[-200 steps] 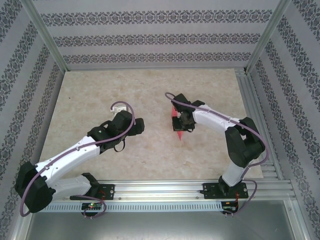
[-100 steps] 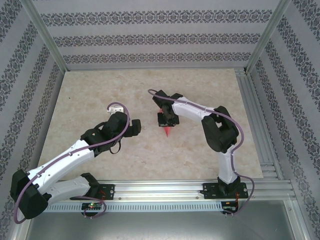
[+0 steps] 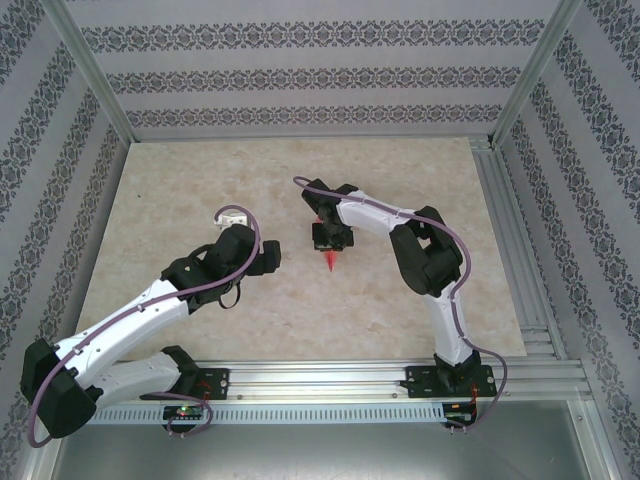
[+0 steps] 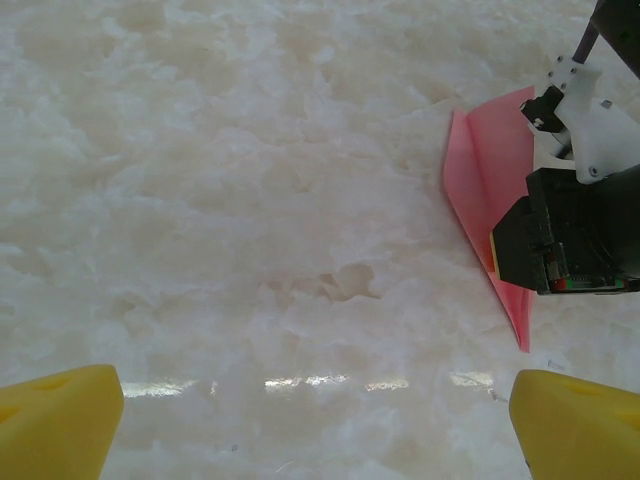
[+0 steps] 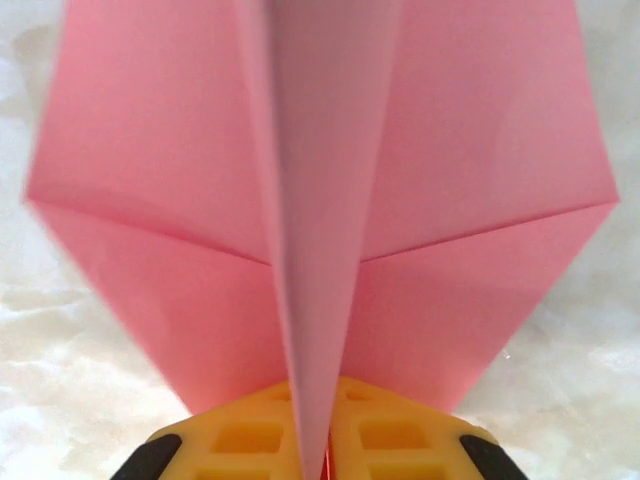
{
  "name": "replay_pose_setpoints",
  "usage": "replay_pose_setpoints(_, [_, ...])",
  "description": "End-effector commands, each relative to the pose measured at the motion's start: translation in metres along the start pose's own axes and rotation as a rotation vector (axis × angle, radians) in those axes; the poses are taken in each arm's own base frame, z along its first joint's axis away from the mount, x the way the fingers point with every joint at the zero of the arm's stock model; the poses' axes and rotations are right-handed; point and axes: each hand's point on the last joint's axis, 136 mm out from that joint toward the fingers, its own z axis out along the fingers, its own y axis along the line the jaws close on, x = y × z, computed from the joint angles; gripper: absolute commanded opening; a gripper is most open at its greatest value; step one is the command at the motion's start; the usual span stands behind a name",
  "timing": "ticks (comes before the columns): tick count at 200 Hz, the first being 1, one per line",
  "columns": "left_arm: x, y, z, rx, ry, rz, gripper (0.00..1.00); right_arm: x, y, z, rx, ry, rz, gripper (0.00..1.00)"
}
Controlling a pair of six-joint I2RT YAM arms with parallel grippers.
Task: Fold a paper plane with a square sheet of paper (fold left side to right side)
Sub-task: Place the paper plane at the center of the table.
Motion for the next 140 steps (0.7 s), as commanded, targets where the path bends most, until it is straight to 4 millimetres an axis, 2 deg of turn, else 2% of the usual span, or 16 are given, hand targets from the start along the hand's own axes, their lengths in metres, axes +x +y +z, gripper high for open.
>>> replay_pose_setpoints(1, [-0.011,0.004,-0.007,-0.02,-0.021,0.012,1.0,0.007,-0.002,0.01,0.009,0.042,0.012,0.12])
replay_pose_setpoints(48, [-0.01,0.004,-0.006,-0.024,-0.016,0.015,1.0,0.002,0.0,-0.001,0.012,0.027,-0.003,0.13])
replay_pose_setpoints(88, [-0.01,0.005,-0.006,-0.028,-0.014,0.018,1.0,-0.003,0.001,-0.027,0.021,-0.017,-0.02,0.19])
replay_pose_setpoints(118, [-0.011,0.004,-0.007,-0.026,-0.011,0.02,1.0,0.0,0.003,-0.044,0.029,-0.026,-0.042,0.28])
replay_pose_setpoints(140, [-0.013,0.004,-0.01,-0.025,-0.013,0.022,1.0,0.001,0.004,-0.063,0.042,-0.055,-0.059,0.31])
